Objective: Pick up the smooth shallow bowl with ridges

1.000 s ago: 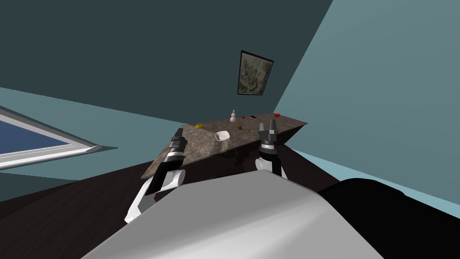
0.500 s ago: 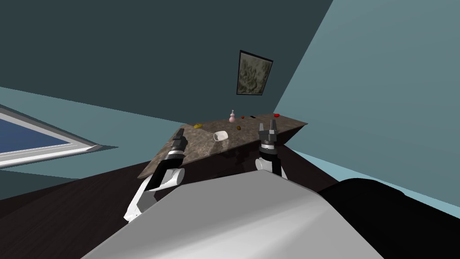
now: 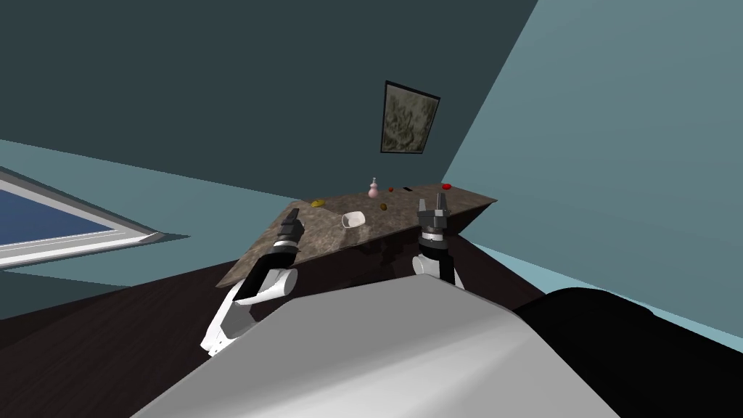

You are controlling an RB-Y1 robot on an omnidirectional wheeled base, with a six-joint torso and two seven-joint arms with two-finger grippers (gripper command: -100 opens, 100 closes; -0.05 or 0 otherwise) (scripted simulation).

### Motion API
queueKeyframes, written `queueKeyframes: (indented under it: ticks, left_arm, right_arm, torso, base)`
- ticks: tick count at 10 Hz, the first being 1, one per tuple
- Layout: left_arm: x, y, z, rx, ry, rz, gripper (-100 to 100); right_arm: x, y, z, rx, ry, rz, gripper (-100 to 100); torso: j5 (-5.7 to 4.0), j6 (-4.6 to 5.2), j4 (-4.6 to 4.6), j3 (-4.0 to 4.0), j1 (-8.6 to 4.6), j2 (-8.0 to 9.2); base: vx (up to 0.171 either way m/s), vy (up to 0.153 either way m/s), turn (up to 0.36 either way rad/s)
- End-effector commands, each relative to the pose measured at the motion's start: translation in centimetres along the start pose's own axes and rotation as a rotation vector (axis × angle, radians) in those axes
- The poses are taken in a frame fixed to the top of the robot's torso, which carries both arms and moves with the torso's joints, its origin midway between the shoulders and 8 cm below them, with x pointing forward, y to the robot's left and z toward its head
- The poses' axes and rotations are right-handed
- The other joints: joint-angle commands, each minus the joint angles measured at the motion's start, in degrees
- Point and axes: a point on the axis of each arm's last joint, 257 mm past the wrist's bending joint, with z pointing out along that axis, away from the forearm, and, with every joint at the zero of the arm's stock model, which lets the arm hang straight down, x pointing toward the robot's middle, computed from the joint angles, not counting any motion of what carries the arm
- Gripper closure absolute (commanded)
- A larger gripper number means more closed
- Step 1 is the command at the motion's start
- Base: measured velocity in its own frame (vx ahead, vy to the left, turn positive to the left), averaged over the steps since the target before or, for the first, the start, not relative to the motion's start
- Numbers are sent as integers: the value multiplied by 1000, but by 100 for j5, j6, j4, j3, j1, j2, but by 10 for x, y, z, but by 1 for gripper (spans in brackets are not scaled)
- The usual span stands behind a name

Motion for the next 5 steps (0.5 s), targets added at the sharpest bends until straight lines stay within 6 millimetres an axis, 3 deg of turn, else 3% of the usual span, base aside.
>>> queueKeyframes:
  ticks: [1, 5]
  left_arm:
    - [0, 8, 1, -34, 3, -7, -100]
    - [0, 26, 5, -116, 9, -38, -100]
  right_arm:
    - [0, 0, 0, 0, 0, 0, 0]
    - [0, 0, 0, 0, 0, 0, 0]
  torso:
    - [0, 0, 0, 0, 0, 0]
    - [-1, 0, 0, 0, -2, 0]
  base:
    - [2, -75, 10]
    - [-1, -70, 7]
